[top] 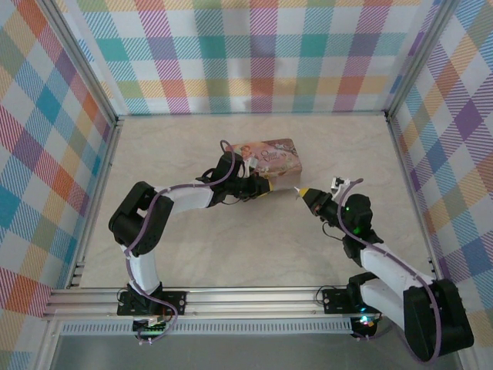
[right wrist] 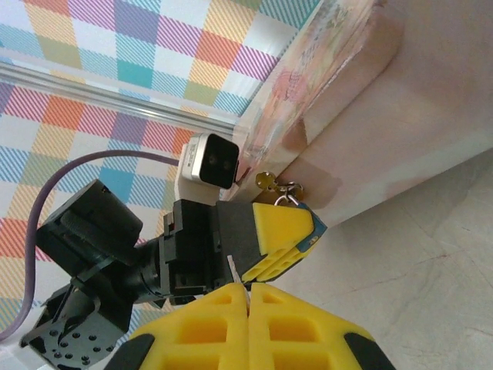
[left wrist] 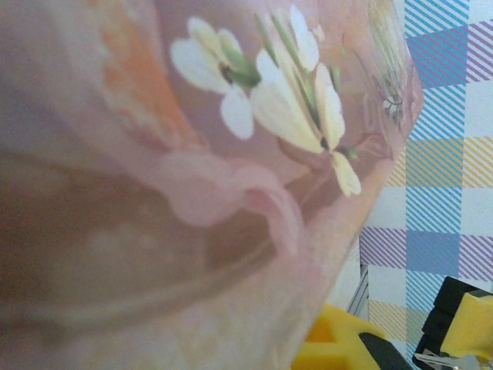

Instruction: Unlock a padlock with a key

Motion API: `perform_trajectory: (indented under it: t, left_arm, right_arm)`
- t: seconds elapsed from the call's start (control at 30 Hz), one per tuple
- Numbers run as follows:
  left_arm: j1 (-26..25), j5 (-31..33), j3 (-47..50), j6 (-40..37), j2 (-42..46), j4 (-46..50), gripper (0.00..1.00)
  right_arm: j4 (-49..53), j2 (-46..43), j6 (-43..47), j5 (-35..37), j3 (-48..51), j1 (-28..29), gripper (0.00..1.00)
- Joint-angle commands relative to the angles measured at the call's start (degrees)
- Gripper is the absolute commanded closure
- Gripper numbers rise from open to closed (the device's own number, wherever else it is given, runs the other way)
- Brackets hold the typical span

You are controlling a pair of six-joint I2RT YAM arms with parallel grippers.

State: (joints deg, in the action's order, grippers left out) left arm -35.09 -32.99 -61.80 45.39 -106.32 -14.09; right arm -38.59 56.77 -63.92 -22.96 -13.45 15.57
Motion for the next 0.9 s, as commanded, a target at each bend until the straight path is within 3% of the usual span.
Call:
perform_trajectory:
  t: [0.0,0.53,0.7,0.87]
  left_arm:
    - [0.4,-2.9,-0.3,1.5,3.0,-4.2,0.89]
    - [0.6,-3.1,-0.2,3.1,2.8,-6.2,0.89]
    - [0.6,-3.6,-0.3,3.3,3.0,-6.4,0.89]
    - [0.7,-3.8,0.0,3.6,3.0,-7.0,0.89]
  right_arm:
    - [-7.2,3.6,-1.3,1.8,0.5,1.0,1.00]
    - [-30.5,27.3,-7.0,1.9,0.2,3.8,1.00]
    - [-42.0,35.9,-10.4,1.3,0.2,4.1,1.00]
    - [-42.1,38.8,-9.2,1.6,-1.4,6.4,1.00]
